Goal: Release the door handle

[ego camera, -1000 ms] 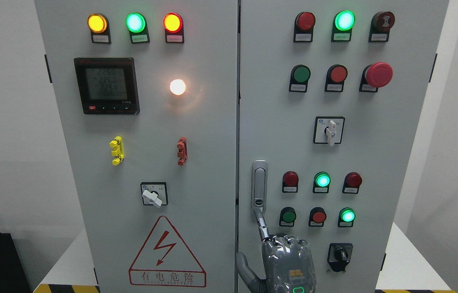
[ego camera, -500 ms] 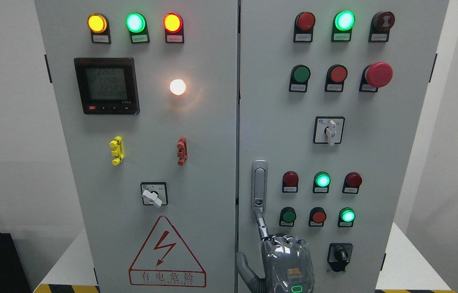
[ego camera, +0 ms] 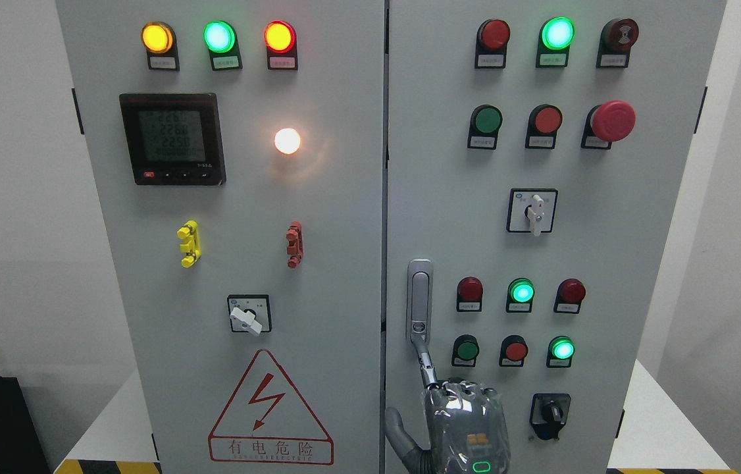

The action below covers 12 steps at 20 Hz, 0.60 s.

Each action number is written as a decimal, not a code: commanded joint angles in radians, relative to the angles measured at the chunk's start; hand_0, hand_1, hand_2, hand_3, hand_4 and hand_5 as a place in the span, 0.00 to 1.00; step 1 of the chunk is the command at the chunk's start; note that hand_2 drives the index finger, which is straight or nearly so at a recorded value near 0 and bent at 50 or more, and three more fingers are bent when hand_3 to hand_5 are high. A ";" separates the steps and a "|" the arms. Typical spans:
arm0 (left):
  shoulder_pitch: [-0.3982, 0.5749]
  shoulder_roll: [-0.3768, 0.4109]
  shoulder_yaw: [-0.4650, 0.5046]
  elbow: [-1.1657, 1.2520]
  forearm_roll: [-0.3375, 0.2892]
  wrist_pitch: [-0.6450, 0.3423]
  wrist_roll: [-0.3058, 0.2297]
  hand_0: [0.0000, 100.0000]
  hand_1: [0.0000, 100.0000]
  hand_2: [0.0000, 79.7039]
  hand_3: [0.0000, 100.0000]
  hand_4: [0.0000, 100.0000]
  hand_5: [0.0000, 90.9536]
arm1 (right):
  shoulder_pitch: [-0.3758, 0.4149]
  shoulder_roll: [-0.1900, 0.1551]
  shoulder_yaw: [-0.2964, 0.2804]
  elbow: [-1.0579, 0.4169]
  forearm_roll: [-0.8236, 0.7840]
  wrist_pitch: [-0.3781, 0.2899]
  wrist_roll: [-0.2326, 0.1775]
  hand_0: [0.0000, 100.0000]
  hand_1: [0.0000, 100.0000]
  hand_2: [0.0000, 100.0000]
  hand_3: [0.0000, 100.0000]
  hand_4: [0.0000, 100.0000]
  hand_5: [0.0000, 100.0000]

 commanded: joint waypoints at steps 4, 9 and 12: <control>0.000 0.000 -0.012 -0.015 0.000 0.000 0.000 0.12 0.39 0.00 0.00 0.00 0.00 | 0.003 0.002 -0.006 0.007 -0.002 0.001 0.015 0.36 0.37 0.01 1.00 0.92 0.98; 0.000 -0.001 -0.012 -0.015 0.000 0.000 0.000 0.12 0.39 0.00 0.00 0.00 0.00 | 0.008 0.002 -0.005 0.007 -0.003 0.001 0.015 0.36 0.37 0.02 1.00 0.92 0.98; 0.000 0.000 -0.012 -0.015 0.000 0.000 0.000 0.12 0.39 0.00 0.00 0.00 0.00 | 0.008 0.002 -0.005 0.005 -0.006 -0.001 0.015 0.36 0.37 0.02 1.00 0.92 0.98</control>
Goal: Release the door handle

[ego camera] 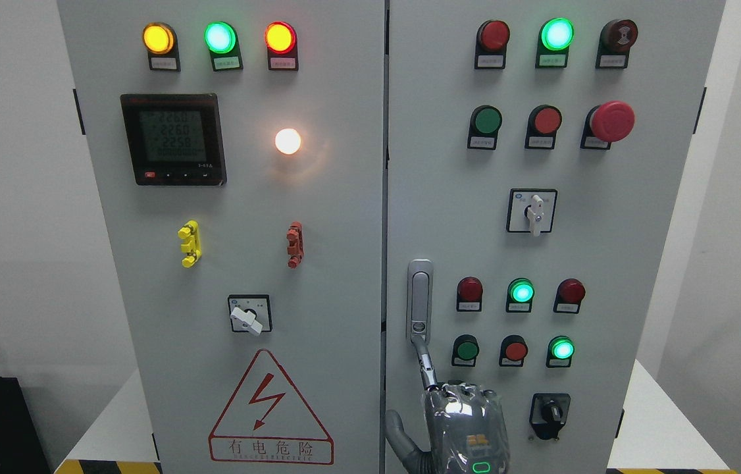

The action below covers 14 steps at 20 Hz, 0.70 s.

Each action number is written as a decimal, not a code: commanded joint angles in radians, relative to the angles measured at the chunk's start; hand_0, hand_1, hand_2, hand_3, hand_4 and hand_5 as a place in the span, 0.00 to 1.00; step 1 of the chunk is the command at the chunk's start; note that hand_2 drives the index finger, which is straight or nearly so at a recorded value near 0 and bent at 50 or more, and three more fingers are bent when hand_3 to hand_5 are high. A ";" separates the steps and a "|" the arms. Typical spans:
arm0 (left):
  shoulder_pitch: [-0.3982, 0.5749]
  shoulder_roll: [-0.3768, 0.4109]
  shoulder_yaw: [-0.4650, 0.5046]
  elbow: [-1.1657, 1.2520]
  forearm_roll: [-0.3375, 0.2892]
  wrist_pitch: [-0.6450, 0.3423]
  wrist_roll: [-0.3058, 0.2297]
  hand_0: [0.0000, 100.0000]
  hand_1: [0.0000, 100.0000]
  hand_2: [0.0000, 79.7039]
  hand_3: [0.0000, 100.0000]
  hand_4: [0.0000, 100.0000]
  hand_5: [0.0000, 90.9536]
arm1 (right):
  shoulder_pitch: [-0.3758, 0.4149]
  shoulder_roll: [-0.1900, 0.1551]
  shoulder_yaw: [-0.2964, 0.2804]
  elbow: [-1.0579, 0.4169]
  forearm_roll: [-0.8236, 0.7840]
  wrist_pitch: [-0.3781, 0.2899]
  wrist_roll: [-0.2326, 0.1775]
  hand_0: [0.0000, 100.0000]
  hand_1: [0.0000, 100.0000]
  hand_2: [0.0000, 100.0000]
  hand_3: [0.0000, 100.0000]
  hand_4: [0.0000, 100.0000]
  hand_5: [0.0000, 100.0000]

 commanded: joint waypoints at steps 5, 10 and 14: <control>0.000 0.000 -0.012 -0.015 0.000 0.000 0.001 0.12 0.39 0.00 0.00 0.00 0.00 | 0.006 0.000 -0.002 0.002 -0.004 -0.001 0.003 0.36 0.37 0.03 1.00 0.92 0.97; 0.000 0.000 -0.012 -0.015 0.000 0.000 0.000 0.12 0.39 0.00 0.00 0.00 0.00 | 0.007 0.000 -0.002 0.002 -0.004 -0.001 0.004 0.36 0.37 0.03 1.00 0.92 0.97; 0.000 0.000 -0.012 -0.015 0.000 0.000 0.000 0.12 0.39 0.00 0.00 0.00 0.00 | 0.006 0.000 -0.002 0.002 -0.004 -0.001 0.004 0.36 0.37 0.03 1.00 0.92 0.97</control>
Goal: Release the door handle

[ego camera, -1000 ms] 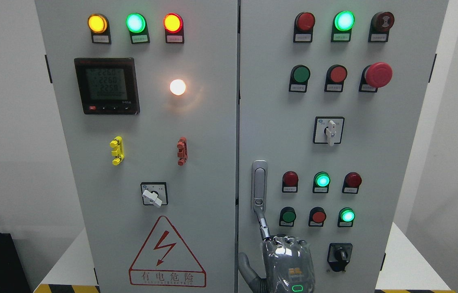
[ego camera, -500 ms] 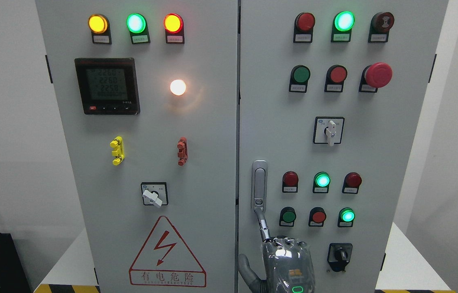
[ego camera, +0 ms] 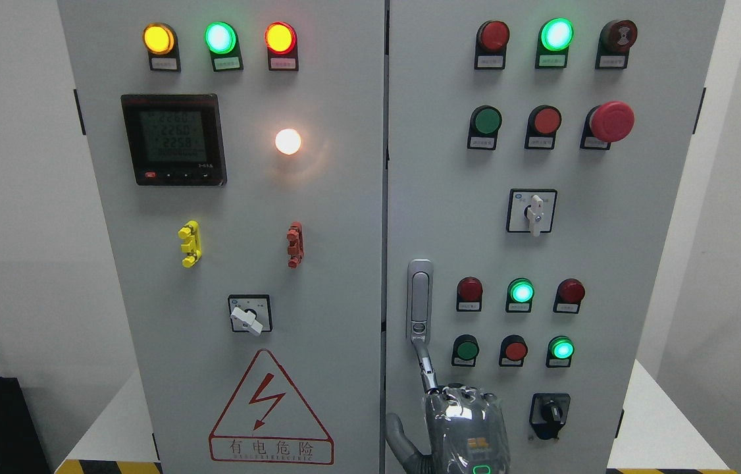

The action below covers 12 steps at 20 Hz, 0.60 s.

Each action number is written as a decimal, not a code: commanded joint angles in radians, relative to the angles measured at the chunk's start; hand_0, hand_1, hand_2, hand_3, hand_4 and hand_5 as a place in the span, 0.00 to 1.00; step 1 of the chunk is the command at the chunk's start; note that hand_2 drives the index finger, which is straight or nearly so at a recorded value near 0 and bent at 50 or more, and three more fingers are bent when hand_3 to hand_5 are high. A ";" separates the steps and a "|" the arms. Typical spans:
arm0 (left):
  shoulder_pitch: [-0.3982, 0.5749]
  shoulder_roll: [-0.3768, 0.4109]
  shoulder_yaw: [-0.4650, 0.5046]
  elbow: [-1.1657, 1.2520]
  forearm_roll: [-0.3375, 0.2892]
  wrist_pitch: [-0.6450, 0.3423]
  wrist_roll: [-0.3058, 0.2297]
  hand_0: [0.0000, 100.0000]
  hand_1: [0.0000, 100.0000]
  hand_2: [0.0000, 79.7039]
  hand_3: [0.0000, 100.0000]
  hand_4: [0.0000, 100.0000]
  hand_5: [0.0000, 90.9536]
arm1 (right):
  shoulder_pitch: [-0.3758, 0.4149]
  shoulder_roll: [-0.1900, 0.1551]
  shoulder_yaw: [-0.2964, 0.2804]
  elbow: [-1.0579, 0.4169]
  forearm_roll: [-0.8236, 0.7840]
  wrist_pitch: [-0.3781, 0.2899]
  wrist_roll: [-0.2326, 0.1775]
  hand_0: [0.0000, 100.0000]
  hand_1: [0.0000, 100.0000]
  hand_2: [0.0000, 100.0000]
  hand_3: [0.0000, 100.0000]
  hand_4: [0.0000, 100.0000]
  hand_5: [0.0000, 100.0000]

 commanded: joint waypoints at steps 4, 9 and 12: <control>0.000 0.000 -0.012 -0.015 0.000 0.000 0.001 0.12 0.39 0.00 0.00 0.00 0.00 | 0.008 0.000 0.000 0.001 0.000 0.000 0.019 0.36 0.37 0.03 1.00 0.92 0.97; 0.000 0.000 -0.012 -0.015 0.000 0.000 0.001 0.12 0.39 0.00 0.00 0.00 0.00 | -0.001 0.000 -0.002 -0.004 0.000 -0.003 0.016 0.36 0.37 0.03 1.00 0.92 0.97; 0.000 0.000 -0.012 -0.015 0.000 0.000 0.001 0.12 0.39 0.00 0.00 0.00 0.00 | -0.003 0.000 -0.002 -0.008 -0.002 -0.006 0.005 0.36 0.37 0.02 1.00 0.92 0.97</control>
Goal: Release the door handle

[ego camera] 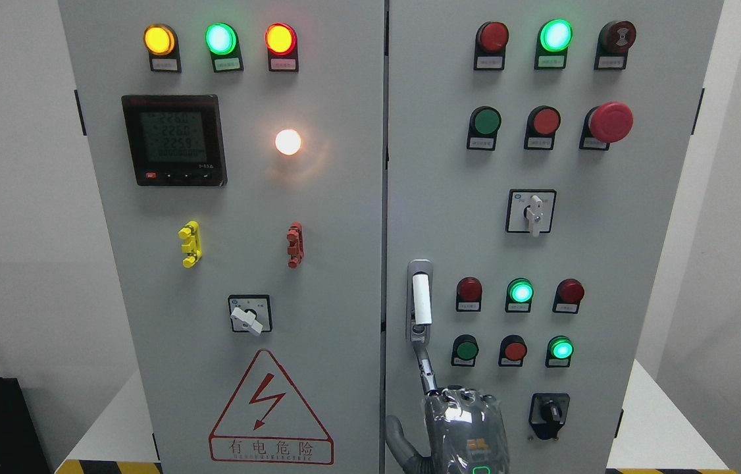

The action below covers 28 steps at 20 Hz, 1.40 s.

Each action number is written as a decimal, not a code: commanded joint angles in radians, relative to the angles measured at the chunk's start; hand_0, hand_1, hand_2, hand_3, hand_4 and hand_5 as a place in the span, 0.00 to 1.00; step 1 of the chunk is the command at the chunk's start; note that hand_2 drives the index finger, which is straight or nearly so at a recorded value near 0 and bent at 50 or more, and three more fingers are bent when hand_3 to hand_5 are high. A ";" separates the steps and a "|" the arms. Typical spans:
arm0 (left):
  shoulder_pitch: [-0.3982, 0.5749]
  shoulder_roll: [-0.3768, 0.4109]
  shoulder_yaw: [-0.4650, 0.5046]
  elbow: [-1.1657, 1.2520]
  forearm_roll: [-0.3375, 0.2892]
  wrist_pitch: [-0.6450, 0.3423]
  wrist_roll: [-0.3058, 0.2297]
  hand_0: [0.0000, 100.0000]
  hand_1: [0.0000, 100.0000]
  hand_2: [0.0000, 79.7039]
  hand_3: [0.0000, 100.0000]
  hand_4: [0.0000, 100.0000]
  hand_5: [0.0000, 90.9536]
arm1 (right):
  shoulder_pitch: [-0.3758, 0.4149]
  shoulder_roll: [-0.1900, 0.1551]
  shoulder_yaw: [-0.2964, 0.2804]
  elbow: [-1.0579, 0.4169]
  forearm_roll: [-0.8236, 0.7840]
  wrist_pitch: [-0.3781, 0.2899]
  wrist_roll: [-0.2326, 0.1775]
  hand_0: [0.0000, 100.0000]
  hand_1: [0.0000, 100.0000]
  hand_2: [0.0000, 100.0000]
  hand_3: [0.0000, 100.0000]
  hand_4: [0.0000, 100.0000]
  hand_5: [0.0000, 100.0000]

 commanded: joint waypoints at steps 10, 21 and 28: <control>0.000 0.000 -0.012 -0.015 0.000 0.000 0.001 0.12 0.39 0.00 0.00 0.00 0.00 | 0.004 0.000 0.001 -0.028 -0.006 -0.008 -0.063 0.37 0.36 0.05 1.00 0.92 0.98; 0.000 -0.001 -0.012 -0.015 0.000 0.000 0.001 0.12 0.39 0.00 0.00 0.00 0.00 | 0.023 0.001 -0.061 -0.053 -0.018 -0.028 -0.129 0.31 0.45 0.70 1.00 0.89 0.97; 0.000 0.000 -0.012 -0.015 0.000 0.000 0.001 0.12 0.39 0.00 0.00 0.00 0.00 | -0.012 0.001 -0.085 -0.063 -0.071 -0.034 -0.144 0.28 0.30 0.96 1.00 0.91 0.97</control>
